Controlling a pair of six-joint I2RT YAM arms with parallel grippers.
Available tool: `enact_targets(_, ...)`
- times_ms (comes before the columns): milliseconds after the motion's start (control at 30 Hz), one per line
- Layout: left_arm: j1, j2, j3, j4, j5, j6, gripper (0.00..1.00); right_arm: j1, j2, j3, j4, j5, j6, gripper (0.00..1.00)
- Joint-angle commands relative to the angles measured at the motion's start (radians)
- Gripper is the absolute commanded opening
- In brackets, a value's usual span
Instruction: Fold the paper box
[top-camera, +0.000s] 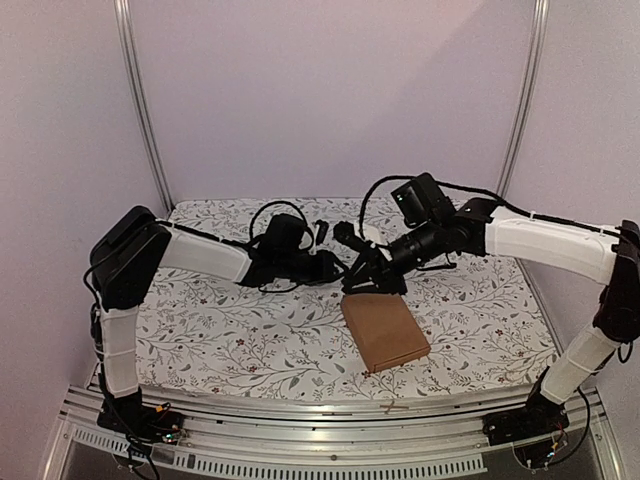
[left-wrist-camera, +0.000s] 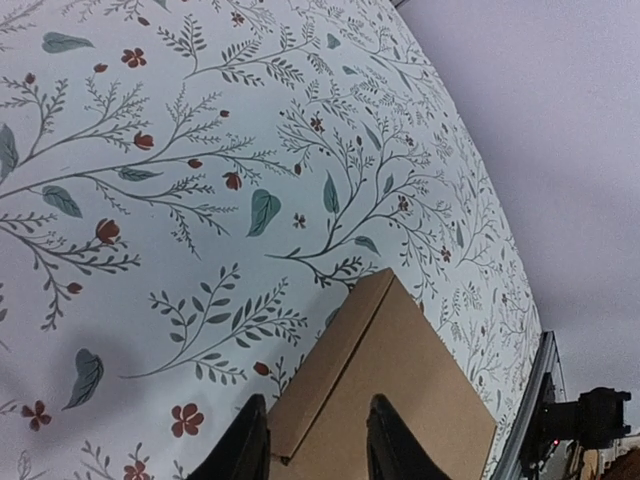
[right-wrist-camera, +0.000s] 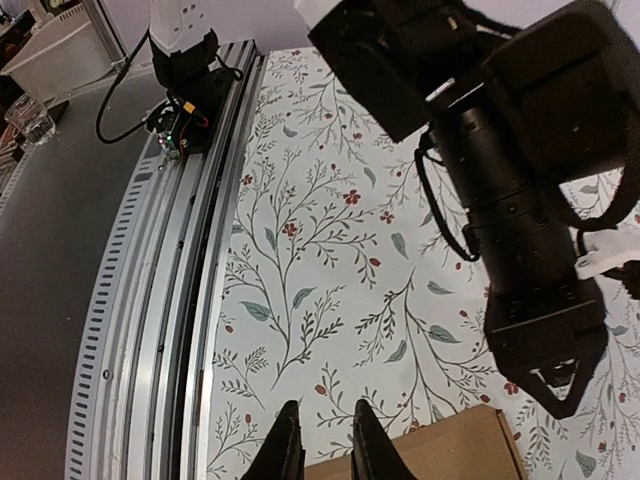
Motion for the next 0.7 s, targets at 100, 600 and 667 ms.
enact_targets(100,-0.049,-0.169,-0.023,-0.164,-0.229,0.054,0.38,-0.164,-0.122,0.035,-0.142,0.106,0.053,0.28)
enact_targets(600,-0.423,-0.115,-0.029,-0.556,-0.385,0.213,0.01,-0.477,0.162,0.009,-0.349,0.304,0.198,0.14)
enact_targets(667,-0.444,-0.076,-0.005,-0.571,-0.381,0.222,0.0,-0.476,0.218,0.035,-0.396,0.345,0.183,0.13)
